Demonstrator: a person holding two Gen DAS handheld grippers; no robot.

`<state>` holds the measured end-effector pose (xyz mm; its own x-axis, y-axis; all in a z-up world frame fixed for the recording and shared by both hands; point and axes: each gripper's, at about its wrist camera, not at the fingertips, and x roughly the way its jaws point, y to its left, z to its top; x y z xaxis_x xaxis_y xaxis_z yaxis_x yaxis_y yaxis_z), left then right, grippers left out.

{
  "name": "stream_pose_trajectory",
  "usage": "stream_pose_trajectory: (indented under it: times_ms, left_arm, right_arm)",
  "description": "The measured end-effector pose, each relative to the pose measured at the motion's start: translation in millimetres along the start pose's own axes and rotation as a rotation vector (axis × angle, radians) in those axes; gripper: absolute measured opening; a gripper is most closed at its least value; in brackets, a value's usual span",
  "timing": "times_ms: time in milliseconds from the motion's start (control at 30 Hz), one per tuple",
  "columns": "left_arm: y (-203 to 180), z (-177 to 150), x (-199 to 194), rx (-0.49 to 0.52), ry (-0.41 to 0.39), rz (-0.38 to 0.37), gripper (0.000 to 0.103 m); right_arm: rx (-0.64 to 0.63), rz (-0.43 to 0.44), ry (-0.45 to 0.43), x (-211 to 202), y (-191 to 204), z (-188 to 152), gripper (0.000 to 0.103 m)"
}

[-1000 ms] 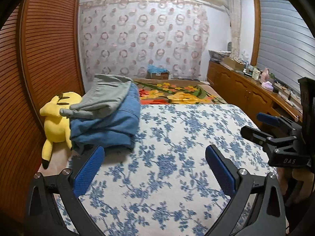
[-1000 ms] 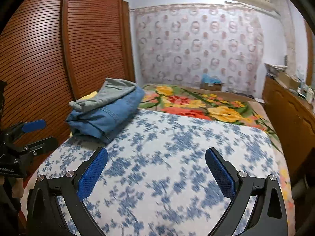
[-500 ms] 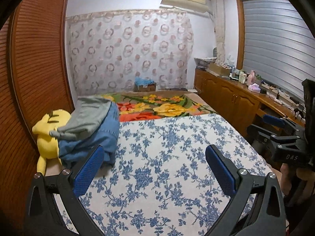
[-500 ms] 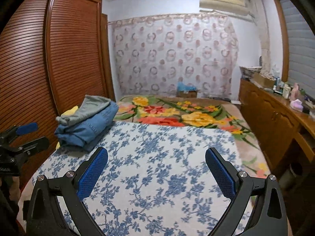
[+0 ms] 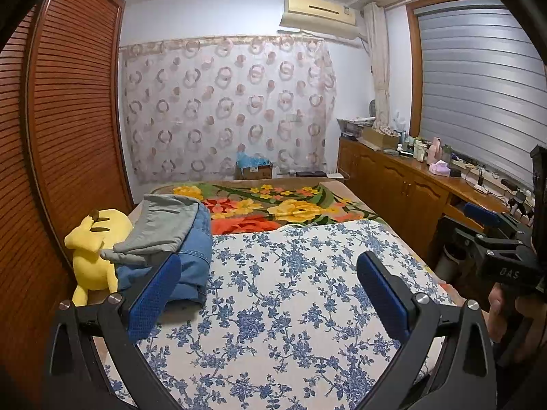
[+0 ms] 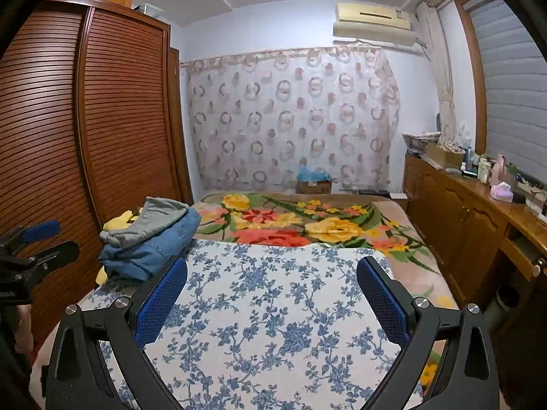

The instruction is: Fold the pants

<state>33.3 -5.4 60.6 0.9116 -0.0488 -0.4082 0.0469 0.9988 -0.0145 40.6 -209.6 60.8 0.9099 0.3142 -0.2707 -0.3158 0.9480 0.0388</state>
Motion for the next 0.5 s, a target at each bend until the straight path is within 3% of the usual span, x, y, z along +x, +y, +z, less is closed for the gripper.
stream_pose_trajectory:
  times_ms: [500]
  left_arm:
    - [1.8, -0.3, -1.2, 0.000, 0.002, 0.005, 0.103]
  right_arm:
    - [0.003, 0.000, 0.007, 4.3, -5.9, 0.7, 0.100]
